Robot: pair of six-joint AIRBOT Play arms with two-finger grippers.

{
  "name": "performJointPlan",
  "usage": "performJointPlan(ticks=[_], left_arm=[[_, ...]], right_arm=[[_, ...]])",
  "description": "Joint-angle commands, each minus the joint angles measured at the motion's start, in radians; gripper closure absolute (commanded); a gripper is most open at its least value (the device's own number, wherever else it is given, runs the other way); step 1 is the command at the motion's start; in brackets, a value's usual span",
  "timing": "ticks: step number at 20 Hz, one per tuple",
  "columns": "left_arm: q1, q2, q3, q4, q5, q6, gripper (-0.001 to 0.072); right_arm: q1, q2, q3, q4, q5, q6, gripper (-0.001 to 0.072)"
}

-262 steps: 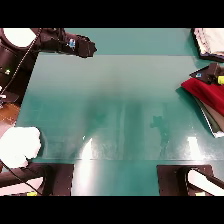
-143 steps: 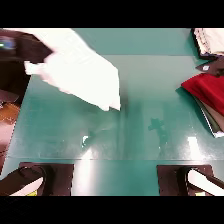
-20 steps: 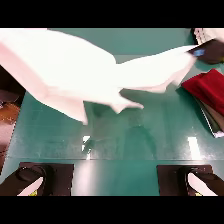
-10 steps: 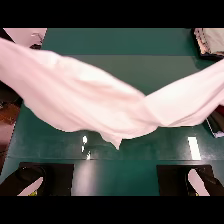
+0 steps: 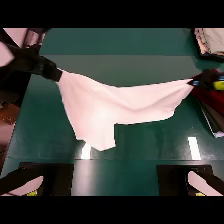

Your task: Fold the shirts.

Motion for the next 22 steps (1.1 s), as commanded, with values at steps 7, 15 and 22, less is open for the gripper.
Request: performJointPlan(ticks=[7,15,22], left_arm=[[0.079,-0.213,-0.024,-0.035,0.229,-0.055,0.0226],[0.218,-0.119,0.042,-0.097,-0.042,-0.125,0.0222],[0.357,0.091,-0.537,-0.477,-0.047,-0.024,0.0222]], right_arm=[[0.055,-0.373,0.193,-0.018,-0.286,-0.002,0.0385],[-0.038,-0.316,0.312,-0.019,0.005,-0.082,0.0263],[-0.068,-0.137,0.063,-0.019,0.039,-0.147,0.0263]])
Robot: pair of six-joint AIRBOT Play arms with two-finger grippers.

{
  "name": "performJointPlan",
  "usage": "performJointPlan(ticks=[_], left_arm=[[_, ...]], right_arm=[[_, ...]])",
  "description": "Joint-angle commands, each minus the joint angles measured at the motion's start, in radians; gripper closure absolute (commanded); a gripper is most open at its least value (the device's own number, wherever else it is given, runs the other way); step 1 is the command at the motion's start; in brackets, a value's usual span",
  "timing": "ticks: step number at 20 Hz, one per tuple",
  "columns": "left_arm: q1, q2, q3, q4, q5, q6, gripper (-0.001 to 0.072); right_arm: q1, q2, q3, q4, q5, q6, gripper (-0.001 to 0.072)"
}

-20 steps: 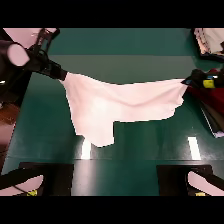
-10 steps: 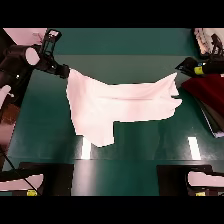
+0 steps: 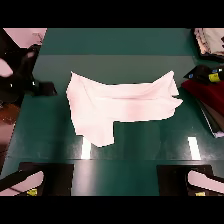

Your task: Fold the shirts.

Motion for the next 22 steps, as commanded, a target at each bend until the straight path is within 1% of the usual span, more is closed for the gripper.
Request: performJointPlan(ticks=[1,4,6,10,12,14,18,19,20,21,22], left_arm=[[0.038,0.105,-0.316,-0.215,0.049,0.068,0.0221],[0.038,0.122,-0.495,-0.312,0.174,0.142,0.0222],[0.038,0.121,-0.556,-0.340,0.236,0.148,0.0222],[0.038,0.119,-0.570,-0.375,0.309,0.154,0.0222],[0.038,0.107,-0.570,-0.446,0.321,0.199,0.0223],[0.031,0.071,-0.570,-0.505,0.296,0.256,0.0223],[-0.014,0.023,-0.569,-0.524,0.297,0.253,0.0225],[-0.015,0.023,-0.560,-0.526,0.294,0.253,0.0237],[-0.015,0.023,-0.547,-0.531,0.283,0.253,0.0480],[-0.015,0.023,-0.529,-0.531,0.266,0.253,0.0685],[-0.015,0.023,-0.504,-0.531,0.245,0.253,0.0682]], right_arm=[[-0.008,0.077,-0.118,0.002,-0.005,-0.024,0.0263],[-0.008,0.106,-0.169,0.022,-0.004,-0.024,0.0263],[-0.008,0.121,-0.191,0.053,-0.002,-0.027,0.0263],[0.009,0.124,-0.188,0.055,0.021,-0.026,0.0263],[0.009,0.124,-0.188,0.063,0.024,-0.026,0.0264],[0.008,0.124,-0.188,0.089,0.023,-0.026,0.0263],[0.006,0.124,-0.188,0.102,0.028,-0.026,0.0263],[0.000,0.124,-0.188,0.101,0.035,-0.026,0.0263],[-0.016,0.123,-0.188,0.096,0.048,-0.026,0.0263],[-0.035,0.123,-0.188,0.095,0.065,-0.026,0.0263],[-0.061,0.123,-0.189,0.094,0.085,-0.026,0.0263]])
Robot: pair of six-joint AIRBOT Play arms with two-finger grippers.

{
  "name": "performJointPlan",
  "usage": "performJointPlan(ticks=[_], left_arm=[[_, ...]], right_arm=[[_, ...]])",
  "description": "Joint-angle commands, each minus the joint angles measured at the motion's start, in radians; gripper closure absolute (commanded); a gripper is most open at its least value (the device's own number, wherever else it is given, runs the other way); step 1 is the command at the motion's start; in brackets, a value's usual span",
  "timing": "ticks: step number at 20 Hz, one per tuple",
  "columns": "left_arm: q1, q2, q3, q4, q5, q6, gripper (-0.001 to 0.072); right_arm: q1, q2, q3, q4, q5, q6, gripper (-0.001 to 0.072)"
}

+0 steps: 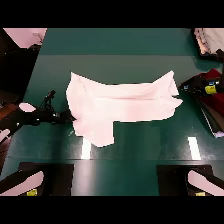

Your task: Fold the shirts.

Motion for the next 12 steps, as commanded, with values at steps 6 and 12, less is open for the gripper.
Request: performJointPlan(ticks=[6,12], left_arm=[[-0.006,0.034,0.246,-0.030,-0.121,0.007,0.0680],[-0.006,0.050,0.296,-0.031,-0.145,0.006,0.0680]], right_arm=[[-0.167,-0.003,-0.120,-0.147,0.046,0.005,0.0260],[-0.148,-0.153,-0.308,0.006,-0.104,-0.039,0.0209]])
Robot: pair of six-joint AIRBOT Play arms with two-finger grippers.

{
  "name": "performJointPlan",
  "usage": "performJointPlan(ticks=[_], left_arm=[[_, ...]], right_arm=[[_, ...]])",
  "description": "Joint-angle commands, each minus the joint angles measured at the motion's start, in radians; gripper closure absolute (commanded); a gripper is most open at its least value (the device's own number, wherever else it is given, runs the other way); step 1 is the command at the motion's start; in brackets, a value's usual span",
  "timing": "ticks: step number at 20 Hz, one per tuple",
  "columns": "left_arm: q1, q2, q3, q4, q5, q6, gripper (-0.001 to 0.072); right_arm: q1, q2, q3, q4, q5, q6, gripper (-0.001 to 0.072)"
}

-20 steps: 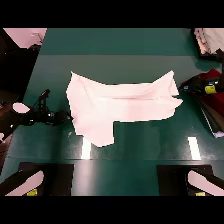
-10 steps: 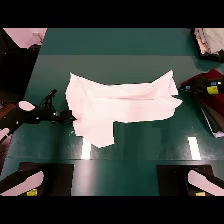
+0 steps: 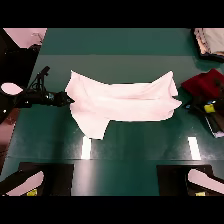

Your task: Fold the shirts.

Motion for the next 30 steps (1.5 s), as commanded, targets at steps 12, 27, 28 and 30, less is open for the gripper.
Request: performJointPlan(ticks=[12,27,28,30], left_arm=[[0.000,0.006,0.023,-0.002,-0.046,0.000,0.0679],[0.000,0.249,0.823,0.089,-0.079,-0.037,0.0679],[0.000,0.256,0.902,0.088,-0.084,-0.037,0.0680],[0.000,0.263,1.055,0.085,-0.088,-0.040,0.0679]], right_arm=[[0.100,-0.161,-0.052,0.111,-0.183,-0.035,0.0516],[0.068,0.397,0.520,0.109,-0.190,-0.051,0.0699],[0.068,0.428,0.562,0.109,-0.204,-0.052,0.0699],[0.068,0.486,0.644,0.086,-0.220,-0.051,0.0699]])
